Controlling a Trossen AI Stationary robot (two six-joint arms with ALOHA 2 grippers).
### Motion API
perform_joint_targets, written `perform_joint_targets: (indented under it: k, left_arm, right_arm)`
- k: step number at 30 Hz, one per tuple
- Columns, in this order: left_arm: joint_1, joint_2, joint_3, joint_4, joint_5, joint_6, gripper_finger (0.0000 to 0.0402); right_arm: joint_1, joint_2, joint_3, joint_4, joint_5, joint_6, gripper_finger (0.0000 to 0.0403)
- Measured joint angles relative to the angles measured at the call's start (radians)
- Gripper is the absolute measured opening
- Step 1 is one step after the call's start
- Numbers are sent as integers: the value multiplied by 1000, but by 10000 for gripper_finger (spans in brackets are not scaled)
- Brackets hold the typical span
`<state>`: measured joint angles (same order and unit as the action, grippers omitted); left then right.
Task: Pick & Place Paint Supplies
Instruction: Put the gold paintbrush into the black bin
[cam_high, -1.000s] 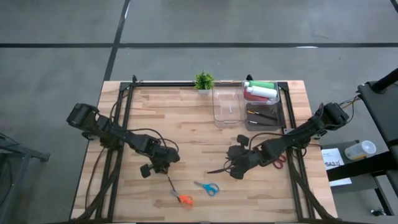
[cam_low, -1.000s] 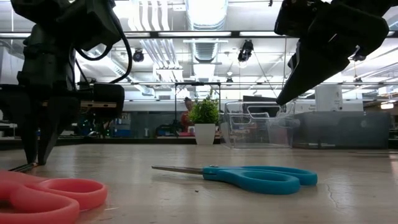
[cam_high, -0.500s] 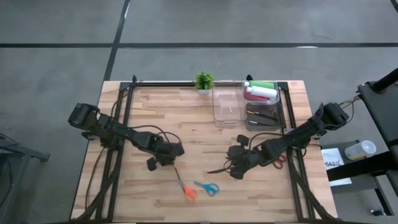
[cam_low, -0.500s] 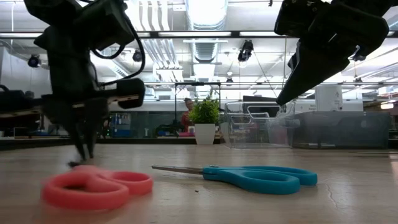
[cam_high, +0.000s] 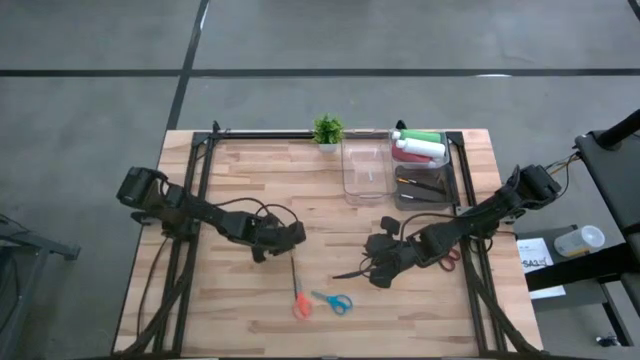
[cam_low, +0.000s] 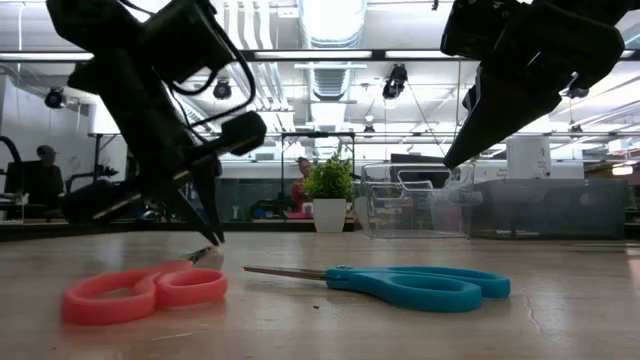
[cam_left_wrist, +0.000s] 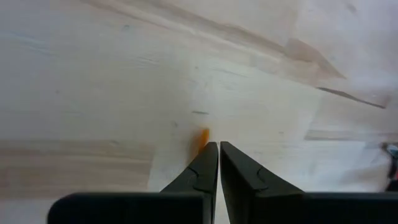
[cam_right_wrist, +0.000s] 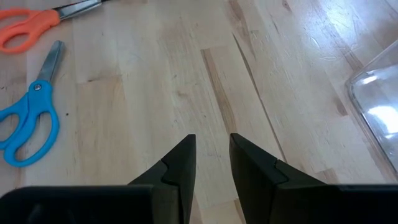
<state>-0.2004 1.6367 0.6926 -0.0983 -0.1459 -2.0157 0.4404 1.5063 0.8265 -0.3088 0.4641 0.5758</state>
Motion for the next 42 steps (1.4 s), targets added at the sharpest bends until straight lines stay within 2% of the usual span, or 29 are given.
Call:
perform_joint_targets:
  k: [4, 10, 16, 22, 25, 28, 33, 37, 42]
  left_arm:
    - [5, 19, 1, 19, 38, 1, 25]
    - [15, -7, 2, 15, 42, 11, 26]
    - [33, -75, 3, -32, 45, 94, 26]
    - [33, -119, 3, -122, 59, 102, 30]
    - [32, -119, 3, -139, 95, 103, 54]
    - [32, -115, 3, -135, 103, 113, 99]
    - [32, -115, 3, -127, 47, 206, 163]
    - [33, -114, 3, -123, 20, 232, 177]
    - [33, -113, 3, -123, 18, 233, 165]
  right_arm:
    - [0, 0, 0, 2, 0, 0, 93]
    - [0, 0, 0, 6, 0, 0, 93]
    - [0, 0, 1, 10, 0, 0, 93]
    - [0, 0, 1, 13, 0, 0, 93]
    - [0, 0, 1, 13, 0, 0, 93]
    - [0, 0, 1, 16, 0, 0, 93]
    - [0, 0, 1, 17, 0, 0, 93]
    - [0, 0, 1, 17, 0, 0, 93]
    - [0, 0, 1, 17, 0, 0, 93]
